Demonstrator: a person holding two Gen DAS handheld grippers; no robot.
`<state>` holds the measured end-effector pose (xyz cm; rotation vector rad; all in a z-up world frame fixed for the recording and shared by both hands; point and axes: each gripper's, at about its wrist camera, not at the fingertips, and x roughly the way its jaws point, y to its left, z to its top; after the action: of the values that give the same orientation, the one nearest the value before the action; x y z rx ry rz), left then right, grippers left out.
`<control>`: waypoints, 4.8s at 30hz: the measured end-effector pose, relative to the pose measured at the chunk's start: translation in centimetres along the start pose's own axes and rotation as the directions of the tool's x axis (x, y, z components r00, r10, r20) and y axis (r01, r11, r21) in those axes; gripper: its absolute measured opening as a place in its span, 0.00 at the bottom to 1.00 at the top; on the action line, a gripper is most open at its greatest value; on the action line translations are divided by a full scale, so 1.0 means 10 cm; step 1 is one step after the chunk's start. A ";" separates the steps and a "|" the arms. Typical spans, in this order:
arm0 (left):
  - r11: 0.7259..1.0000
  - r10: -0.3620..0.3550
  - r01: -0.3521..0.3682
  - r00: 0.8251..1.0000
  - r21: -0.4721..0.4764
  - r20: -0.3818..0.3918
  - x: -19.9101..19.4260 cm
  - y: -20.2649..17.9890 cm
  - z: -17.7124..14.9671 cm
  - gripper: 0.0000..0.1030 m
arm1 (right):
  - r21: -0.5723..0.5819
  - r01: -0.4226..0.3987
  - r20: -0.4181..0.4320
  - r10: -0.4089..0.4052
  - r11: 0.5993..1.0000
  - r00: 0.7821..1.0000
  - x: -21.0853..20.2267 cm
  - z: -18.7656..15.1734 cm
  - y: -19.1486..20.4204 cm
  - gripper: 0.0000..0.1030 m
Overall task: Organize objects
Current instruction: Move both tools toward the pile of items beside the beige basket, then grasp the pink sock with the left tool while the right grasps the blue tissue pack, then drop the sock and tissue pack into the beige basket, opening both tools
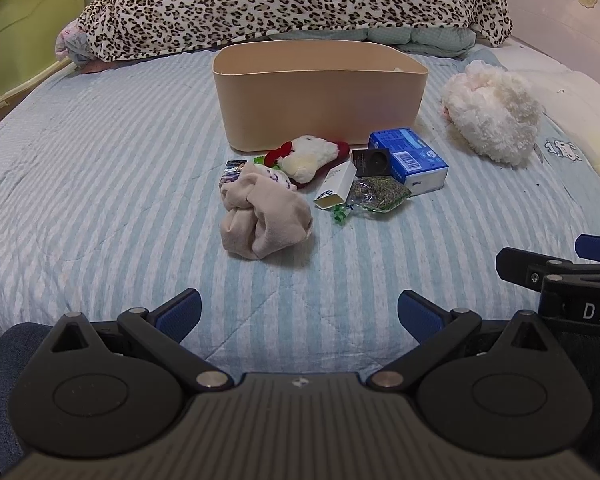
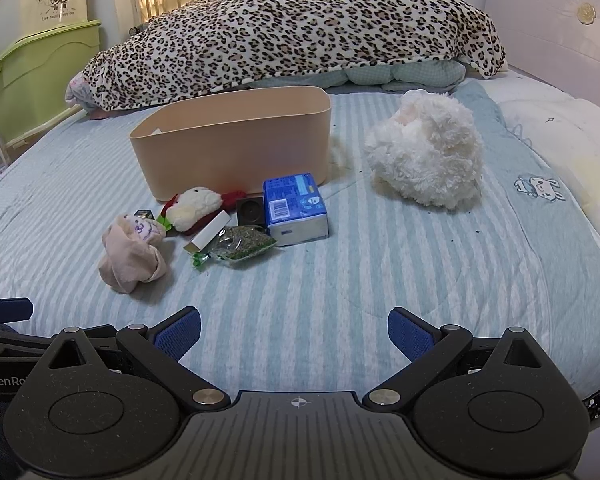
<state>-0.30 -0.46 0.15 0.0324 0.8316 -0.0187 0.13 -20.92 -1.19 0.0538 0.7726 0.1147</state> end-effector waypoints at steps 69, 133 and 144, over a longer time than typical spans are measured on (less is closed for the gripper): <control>0.997 0.041 -0.048 0.994 -0.063 -0.102 1.52 0.38 0.63 0.86 | -0.086 -0.040 -0.096 0.032 0.995 0.995 1.82 0.70 -0.16 0.87; 0.997 0.065 -0.067 0.997 0.032 0.049 2.01 0.29 2.33 0.83 | -0.095 -0.044 0.174 0.060 0.994 0.983 1.94 1.98 0.01 0.72; 0.993 0.098 -0.105 0.987 0.045 0.127 1.40 0.44 2.21 0.94 | -0.141 -0.039 0.225 0.071 0.989 0.972 1.35 1.92 0.07 1.00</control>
<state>25.54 3.04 4.76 0.1210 0.7035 0.0535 23.06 -18.69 3.28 -0.0400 0.5303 0.2099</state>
